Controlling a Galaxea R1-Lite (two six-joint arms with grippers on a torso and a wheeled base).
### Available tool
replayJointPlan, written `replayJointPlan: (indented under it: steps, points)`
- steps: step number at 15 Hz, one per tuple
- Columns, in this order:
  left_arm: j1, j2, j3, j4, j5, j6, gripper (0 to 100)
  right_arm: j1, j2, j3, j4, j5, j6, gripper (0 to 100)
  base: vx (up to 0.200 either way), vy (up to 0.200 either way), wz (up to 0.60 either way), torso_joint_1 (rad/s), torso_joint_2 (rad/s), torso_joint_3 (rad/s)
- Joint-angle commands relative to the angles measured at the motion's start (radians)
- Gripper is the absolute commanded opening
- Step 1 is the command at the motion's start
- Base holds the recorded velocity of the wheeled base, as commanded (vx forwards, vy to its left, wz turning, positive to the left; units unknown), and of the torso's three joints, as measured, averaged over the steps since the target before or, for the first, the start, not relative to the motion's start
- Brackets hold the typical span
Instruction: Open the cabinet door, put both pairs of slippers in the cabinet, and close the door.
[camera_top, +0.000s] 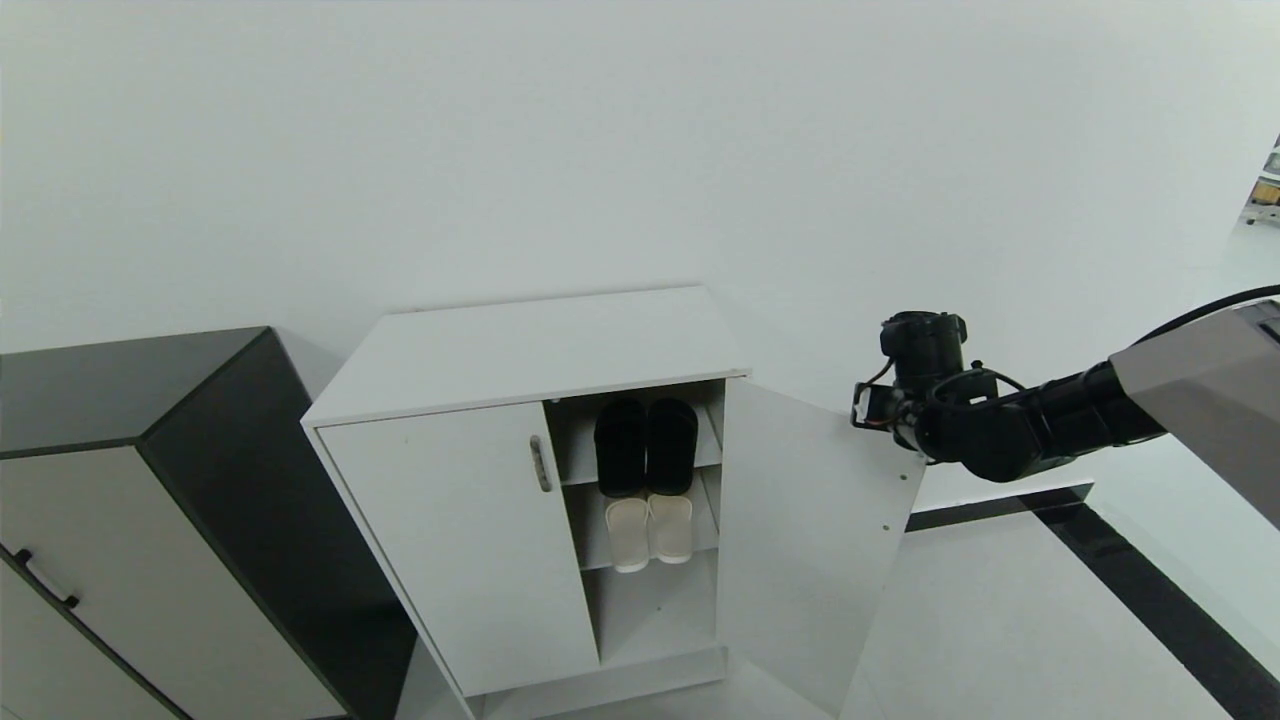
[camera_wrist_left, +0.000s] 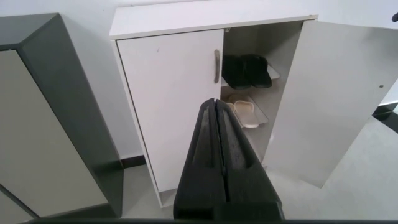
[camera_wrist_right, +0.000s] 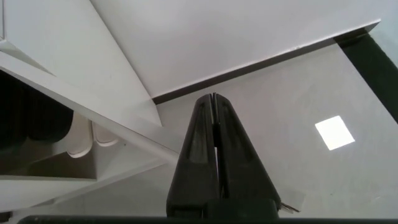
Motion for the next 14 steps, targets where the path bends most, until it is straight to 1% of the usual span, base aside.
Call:
replayJointPlan:
  steps: [1,6,8,11,13,14]
  points:
    - [0.000,0.000,-0.001,0.000,0.000,0.001,0,0.002,0.009,0.000,0.001,0.000,-0.002,0,0.000,0.000,0.00,0.000,0.00,0.000]
    - [0.000,0.000,-0.001,0.000,0.000,0.001,0,0.011,0.012,0.017,0.004,-0.002,-0.003,0,0.000,0.000,0.00,0.000,0.00,0.000]
    - [0.000,0.000,-0.001,0.000,-0.002,0.001,0,0.031,0.005,0.019,0.039,0.000,-0.002,0,0.000,0.000,0.00,0.000,0.00,0.000]
    - [0.000,0.000,-0.001,0.000,-0.002,0.001,0,0.059,-0.018,0.048,0.039,0.000,0.000,0,0.000,0.000,0.00,0.000,0.00,0.000]
    - [0.000,0.000,-0.001,0.000,-0.002,0.001,0,0.099,-0.047,0.082,0.038,-0.002,0.001,0,0.000,0.000,0.00,0.000,0.00,0.000]
    - [0.001,0.000,-0.001,0.000,-0.002,-0.001,0,0.143,-0.071,0.115,0.036,0.000,0.001,0,0.000,0.000,0.00,0.000,0.00,0.000]
